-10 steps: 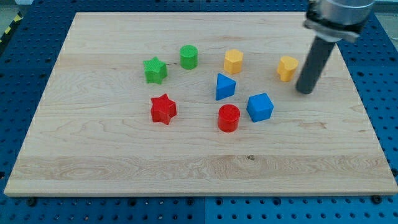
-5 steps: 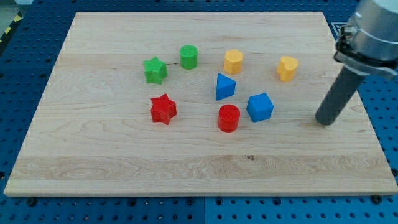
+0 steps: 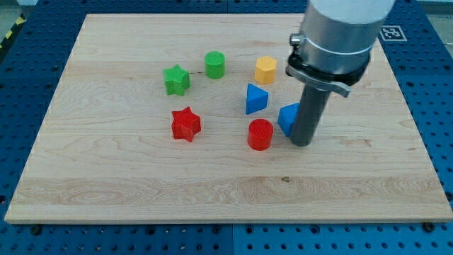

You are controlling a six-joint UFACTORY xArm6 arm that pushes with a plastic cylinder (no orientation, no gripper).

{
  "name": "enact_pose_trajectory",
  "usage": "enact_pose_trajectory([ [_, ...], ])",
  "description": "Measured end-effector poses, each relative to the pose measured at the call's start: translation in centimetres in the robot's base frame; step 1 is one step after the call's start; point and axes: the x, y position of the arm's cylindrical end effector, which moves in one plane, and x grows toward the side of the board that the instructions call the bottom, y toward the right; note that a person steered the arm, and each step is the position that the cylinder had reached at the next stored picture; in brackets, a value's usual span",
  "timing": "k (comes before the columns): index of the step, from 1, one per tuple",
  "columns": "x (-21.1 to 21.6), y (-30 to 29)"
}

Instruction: Push the red star slightly towards the top of the board

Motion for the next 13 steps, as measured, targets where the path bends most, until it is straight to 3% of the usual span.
enact_pose_trajectory([
  [3, 2.2, -3.3],
  [6, 3.7, -1.7],
  [9, 0.3, -1.6],
  [13, -0.2, -1.9],
])
